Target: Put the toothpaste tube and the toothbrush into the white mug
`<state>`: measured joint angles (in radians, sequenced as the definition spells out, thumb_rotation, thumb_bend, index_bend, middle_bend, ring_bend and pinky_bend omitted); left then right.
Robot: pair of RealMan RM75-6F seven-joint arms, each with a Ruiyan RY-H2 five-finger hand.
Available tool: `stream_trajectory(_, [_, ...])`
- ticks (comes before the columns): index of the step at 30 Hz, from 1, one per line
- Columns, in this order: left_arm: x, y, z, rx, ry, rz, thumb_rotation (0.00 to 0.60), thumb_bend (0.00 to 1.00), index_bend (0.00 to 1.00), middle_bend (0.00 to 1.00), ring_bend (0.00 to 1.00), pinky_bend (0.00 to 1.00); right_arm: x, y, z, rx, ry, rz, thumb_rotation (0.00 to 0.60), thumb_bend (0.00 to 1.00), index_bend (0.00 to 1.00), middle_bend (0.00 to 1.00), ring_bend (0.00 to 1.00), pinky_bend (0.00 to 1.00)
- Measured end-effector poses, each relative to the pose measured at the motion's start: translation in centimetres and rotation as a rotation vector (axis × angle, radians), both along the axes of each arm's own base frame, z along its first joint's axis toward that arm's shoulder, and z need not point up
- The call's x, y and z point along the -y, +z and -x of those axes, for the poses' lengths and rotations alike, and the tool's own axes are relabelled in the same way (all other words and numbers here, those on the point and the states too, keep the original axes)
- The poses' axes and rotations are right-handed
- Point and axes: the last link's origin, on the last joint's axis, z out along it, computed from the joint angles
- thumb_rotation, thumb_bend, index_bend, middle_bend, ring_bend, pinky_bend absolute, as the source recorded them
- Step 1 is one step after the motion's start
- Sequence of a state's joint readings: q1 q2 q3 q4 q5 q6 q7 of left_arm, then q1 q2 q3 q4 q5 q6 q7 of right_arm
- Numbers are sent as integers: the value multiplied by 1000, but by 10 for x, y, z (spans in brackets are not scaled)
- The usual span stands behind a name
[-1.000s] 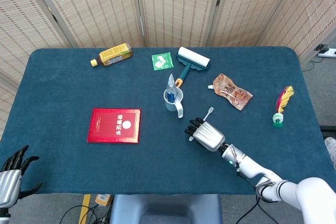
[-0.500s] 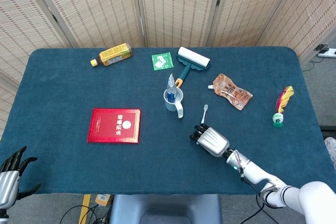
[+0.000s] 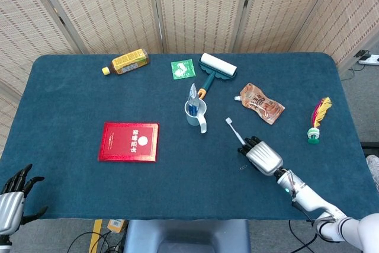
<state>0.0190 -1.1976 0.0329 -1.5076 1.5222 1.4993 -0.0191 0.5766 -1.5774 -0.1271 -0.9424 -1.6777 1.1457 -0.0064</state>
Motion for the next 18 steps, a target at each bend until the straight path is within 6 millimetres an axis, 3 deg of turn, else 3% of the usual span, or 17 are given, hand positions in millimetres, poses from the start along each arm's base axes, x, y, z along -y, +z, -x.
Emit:
stream_trajectory(4, [1, 0, 1, -1, 4, 1, 600, 229, 277, 45, 62, 146, 10, 7, 6, 2, -40, 43, 600, 585, 299, 395, 180, 255])
stream_trajectory(10, [1, 2, -1, -1, -2, -5, 600, 229, 277, 45, 63, 146, 29, 7, -6, 73, -74, 98, 600, 585, 299, 396, 180, 255])
stream_trajectory(18, [2, 3, 0, -2, 5, -5, 600, 229, 277, 45, 63, 146, 48, -10, -18, 88, -135, 110, 600, 586, 299, 396, 180, 255])
